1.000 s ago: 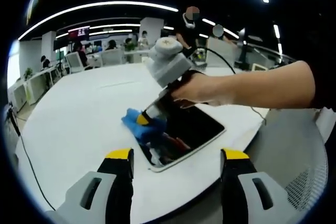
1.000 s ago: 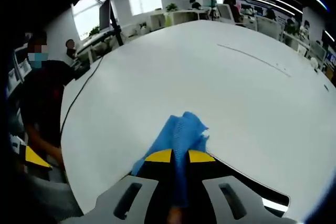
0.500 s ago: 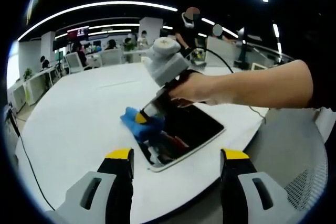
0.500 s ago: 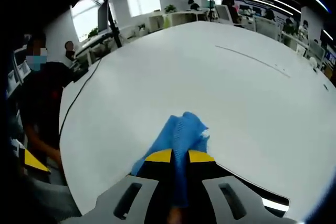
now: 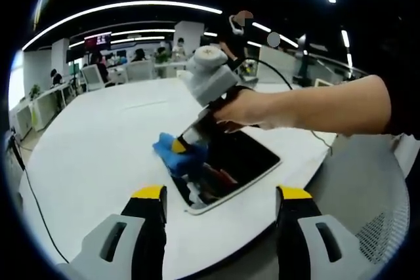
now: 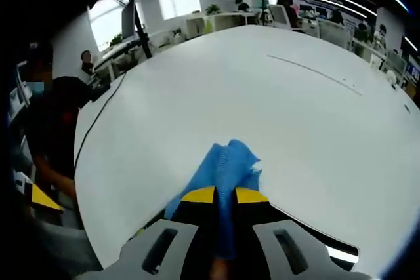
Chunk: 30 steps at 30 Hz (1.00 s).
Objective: Wipe the mirror surface with the cleaning cloth until all visible marks leave the cleaned area.
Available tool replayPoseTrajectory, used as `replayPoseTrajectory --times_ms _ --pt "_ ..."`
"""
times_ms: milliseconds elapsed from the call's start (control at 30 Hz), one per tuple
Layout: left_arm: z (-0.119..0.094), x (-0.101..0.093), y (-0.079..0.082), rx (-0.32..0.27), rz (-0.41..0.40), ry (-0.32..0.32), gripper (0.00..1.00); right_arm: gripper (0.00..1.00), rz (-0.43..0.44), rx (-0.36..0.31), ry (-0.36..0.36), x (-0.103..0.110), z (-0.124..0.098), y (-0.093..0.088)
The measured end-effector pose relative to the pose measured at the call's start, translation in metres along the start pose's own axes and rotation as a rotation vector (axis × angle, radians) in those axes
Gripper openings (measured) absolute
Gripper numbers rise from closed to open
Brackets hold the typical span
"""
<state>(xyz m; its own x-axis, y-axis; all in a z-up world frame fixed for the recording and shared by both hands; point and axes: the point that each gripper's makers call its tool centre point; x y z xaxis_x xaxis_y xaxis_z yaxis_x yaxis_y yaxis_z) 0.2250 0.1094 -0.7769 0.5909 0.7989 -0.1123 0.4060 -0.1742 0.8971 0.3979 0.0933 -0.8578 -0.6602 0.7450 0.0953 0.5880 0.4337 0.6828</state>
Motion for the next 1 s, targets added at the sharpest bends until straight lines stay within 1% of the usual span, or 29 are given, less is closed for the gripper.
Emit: replayPoseTrajectory --times_ms 133,367,700,1000 --pt "0.000 0.000 -0.001 0.004 0.004 0.001 0.66 0.04 0.001 0.008 -0.001 -0.003 -0.003 -0.003" --pt "0.000 -0.001 0.002 -0.011 -0.008 -0.006 0.67 0.04 0.008 0.014 -0.009 -0.010 -0.008 -0.007" --pt "0.000 0.000 0.002 -0.013 -0.004 -0.001 0.67 0.04 0.019 0.030 -0.019 -0.019 -0.013 -0.011" --pt "0.000 -0.001 0.002 -0.007 0.002 -0.002 0.66 0.04 0.026 0.036 -0.015 -0.015 -0.017 -0.014"
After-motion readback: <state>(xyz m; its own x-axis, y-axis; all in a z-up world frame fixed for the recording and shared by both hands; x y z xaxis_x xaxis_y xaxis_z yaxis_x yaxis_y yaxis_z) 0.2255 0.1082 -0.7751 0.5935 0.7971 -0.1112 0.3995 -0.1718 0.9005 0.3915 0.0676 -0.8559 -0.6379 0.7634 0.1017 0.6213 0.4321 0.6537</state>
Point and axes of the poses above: the point that each gripper's makers call its tool centre point, and the gripper's own axes: z roughly forward along the fingers, x roughly to its left, y roughly out of its top, and after that the axes turned 2 degrees about -x, right-handed
